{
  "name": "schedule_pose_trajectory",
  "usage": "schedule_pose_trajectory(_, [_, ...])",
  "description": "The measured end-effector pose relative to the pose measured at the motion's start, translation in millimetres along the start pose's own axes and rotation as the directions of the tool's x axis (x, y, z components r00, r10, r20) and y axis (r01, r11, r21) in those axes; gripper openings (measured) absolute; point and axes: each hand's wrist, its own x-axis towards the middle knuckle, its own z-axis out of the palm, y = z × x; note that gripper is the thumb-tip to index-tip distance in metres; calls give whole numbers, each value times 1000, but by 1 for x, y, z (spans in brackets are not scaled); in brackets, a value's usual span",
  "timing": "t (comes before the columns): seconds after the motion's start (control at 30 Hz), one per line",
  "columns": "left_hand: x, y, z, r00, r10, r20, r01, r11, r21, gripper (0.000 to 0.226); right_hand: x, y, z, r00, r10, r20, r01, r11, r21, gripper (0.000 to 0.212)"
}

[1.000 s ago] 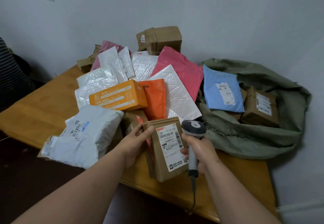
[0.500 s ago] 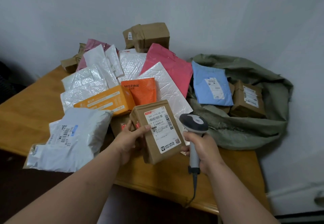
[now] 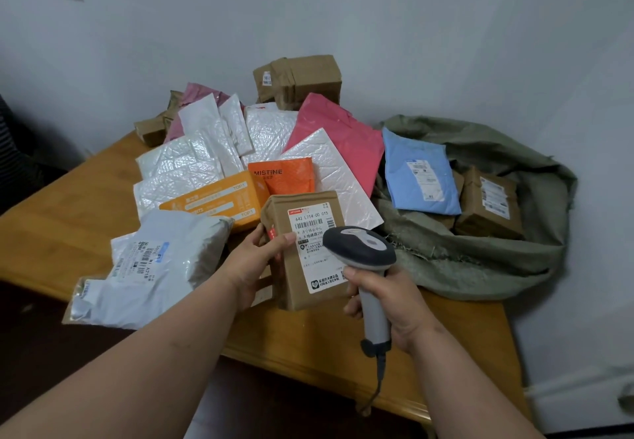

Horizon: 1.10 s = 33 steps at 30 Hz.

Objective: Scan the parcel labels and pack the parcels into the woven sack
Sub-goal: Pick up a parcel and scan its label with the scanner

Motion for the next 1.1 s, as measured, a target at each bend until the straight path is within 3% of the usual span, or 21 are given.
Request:
schedule_pose_trajectory(0.27, [-3,8,-3,998,64,0,-64,998,9,93,-10,-16,5,997,-65,45,66,998,-16,22])
schedule_pose_trajectory(0.53, [-10,12,1,996,90,1,-90,996,4,81,-19,-27,6,996,-79,52,81,996,-41,12])
schedule_pose_trajectory(0.67, [-10,11,1,995,104,-5,-104,995,10,98,-21,-28,6,994,-90,65,93,995,-42,11])
schedule_pose_trajectory(0.8, [-10,11,1,994,105,5,-105,994,7,100,-21,-28,7,992,-101,75,103,994,-27,9])
schedule_pose_trajectory(1.1, [1,13,0,996,93,13,-93,996,6,108,-12,-26,7,994,-88,66,90,995,-35,33])
